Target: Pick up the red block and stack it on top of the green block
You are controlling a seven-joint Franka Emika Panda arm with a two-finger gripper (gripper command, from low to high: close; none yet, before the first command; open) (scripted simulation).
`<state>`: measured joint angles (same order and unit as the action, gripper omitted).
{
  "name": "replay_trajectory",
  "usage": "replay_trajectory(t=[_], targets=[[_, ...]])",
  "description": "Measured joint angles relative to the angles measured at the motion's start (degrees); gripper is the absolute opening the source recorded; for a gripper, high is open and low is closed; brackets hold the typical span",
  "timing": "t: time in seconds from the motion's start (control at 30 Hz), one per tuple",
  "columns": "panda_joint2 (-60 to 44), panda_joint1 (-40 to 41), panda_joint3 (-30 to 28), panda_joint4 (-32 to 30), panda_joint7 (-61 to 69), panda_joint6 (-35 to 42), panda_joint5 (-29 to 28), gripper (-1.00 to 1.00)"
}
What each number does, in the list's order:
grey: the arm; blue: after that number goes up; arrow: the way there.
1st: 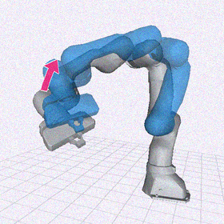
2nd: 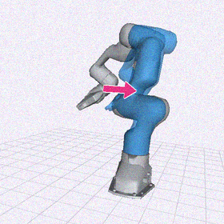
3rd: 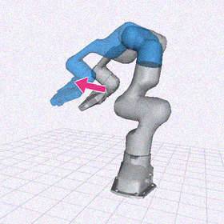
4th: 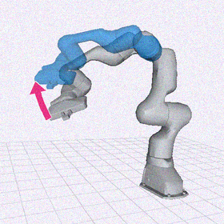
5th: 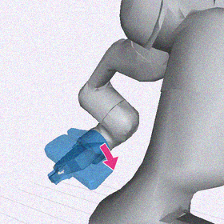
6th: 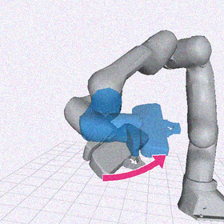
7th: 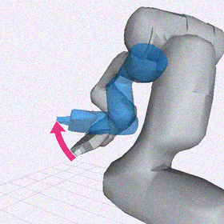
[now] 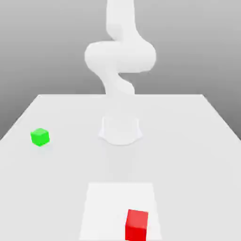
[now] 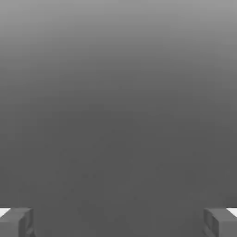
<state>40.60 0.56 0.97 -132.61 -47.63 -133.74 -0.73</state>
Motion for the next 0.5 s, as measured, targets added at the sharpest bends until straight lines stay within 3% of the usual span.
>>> replay_trajectory(t=[0.5], targets=[[-31.56, 2.94, 4.99, -4.91, -10.51, -11.52, -3.77, 0.0]])
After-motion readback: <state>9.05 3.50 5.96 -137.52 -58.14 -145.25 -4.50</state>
